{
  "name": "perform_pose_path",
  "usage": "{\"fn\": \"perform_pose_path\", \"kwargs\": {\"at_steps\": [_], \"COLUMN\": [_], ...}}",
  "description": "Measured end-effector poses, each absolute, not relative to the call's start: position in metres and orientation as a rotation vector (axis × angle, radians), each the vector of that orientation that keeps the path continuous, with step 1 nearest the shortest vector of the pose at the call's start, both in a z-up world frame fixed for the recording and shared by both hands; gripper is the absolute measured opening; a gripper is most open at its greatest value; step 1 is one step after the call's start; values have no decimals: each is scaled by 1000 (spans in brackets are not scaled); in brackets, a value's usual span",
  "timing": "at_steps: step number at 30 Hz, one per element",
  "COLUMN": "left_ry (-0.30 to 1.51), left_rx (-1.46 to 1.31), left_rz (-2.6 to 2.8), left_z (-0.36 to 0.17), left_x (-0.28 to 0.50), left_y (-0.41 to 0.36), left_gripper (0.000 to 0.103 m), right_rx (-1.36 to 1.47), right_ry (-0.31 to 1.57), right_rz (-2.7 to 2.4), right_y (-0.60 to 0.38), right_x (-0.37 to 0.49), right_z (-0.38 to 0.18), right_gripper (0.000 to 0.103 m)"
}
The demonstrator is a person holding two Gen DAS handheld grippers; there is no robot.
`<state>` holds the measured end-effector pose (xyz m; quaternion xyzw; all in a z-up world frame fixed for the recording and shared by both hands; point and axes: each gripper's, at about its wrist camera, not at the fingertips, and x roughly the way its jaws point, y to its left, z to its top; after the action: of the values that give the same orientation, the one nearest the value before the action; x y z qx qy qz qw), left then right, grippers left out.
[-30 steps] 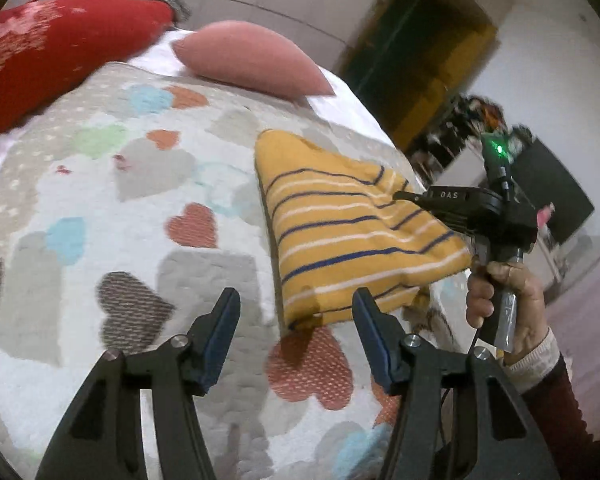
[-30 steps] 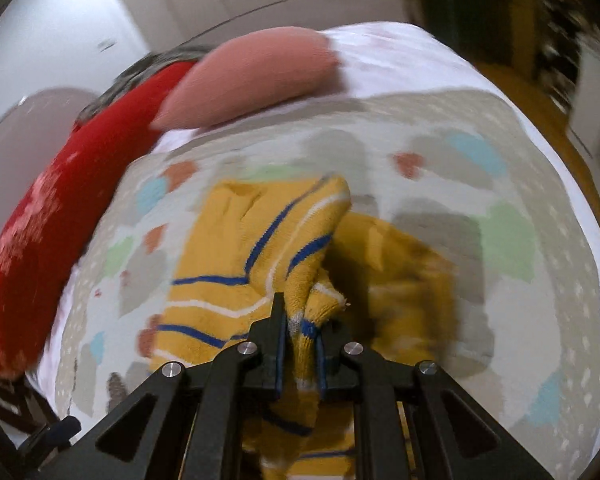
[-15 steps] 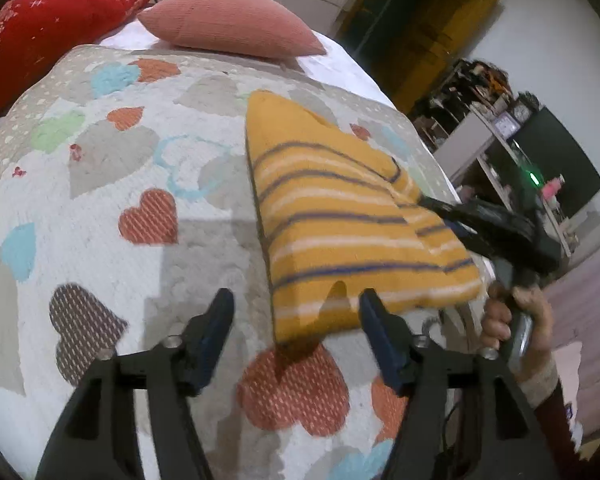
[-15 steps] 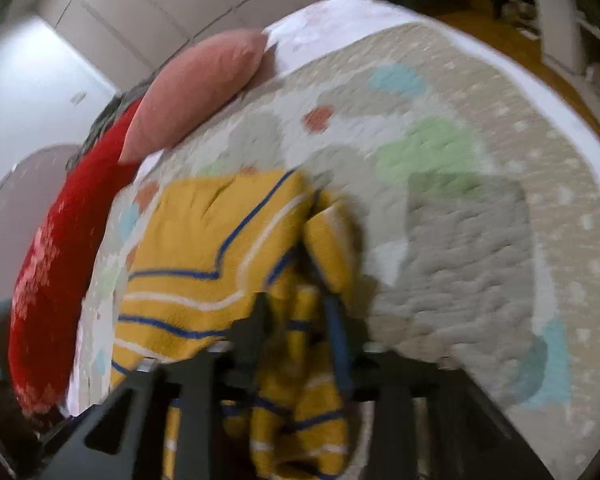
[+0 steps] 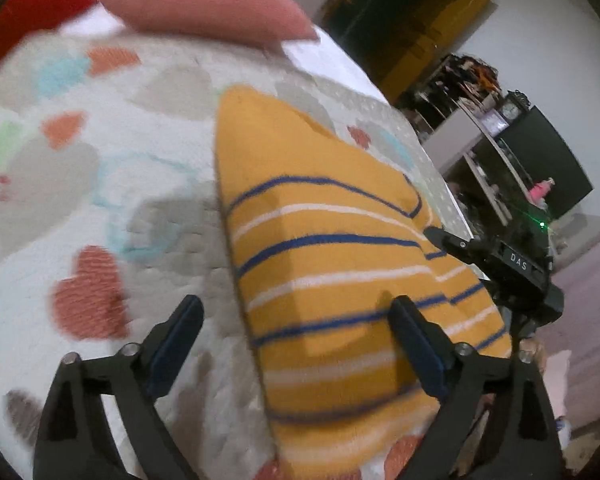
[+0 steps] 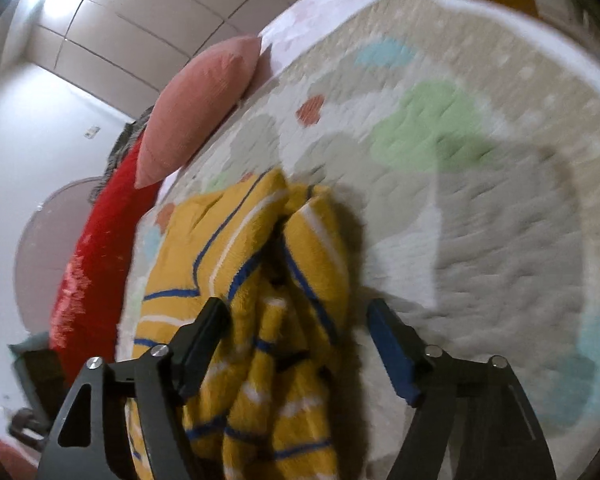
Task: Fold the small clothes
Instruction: 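Grasp the sweater bundle edge with the right tool and fold it over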
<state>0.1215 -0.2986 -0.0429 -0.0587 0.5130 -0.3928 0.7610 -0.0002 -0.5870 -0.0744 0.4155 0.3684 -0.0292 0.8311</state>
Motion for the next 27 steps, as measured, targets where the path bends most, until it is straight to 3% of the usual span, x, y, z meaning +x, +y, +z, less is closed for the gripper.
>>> {"fn": "perform_pose_path", "kwargs": {"at_steps": [3, 5, 7, 10, 14, 15, 17, 21, 27], "left_ry": [1233, 1222, 1213, 1150, 1042, 1034, 1023, 1014, 849], "left_rx": [-257, -291, -299, -314, -256, -217, -137, -44, -64], "left_rz": [-929, -944, -942, -931, -869, -831, -737, -652, -552], "left_z": [-71, -70, -61, -37, -2, 2, 0, -14, 8], "left_x": [139, 141, 141, 141, 140, 140, 137, 116, 63], "left_y": [-309, -308, -300, -281, -259, -256, -253, -236, -176], "left_gripper": [96, 86, 72, 67, 67, 72, 77, 77, 81], "right_rx": [858, 879, 957, 974, 934, 918, 876, 775, 608], "right_ry": [759, 772, 758, 698, 634, 629, 673, 787, 600], "right_rz": [-36, 12, 78, 159, 248, 251, 166, -53, -82], "right_y": [-581, -573, -569, -553, -531, -528, -521, -517, -484], "right_x": [15, 27, 32, 39, 48, 50, 56, 53, -8], "right_z": [-78, -81, -82, -60, -34, -32, -41, -62, 0], "right_gripper": [80, 54, 46, 43, 42, 43, 55, 57, 57]}}
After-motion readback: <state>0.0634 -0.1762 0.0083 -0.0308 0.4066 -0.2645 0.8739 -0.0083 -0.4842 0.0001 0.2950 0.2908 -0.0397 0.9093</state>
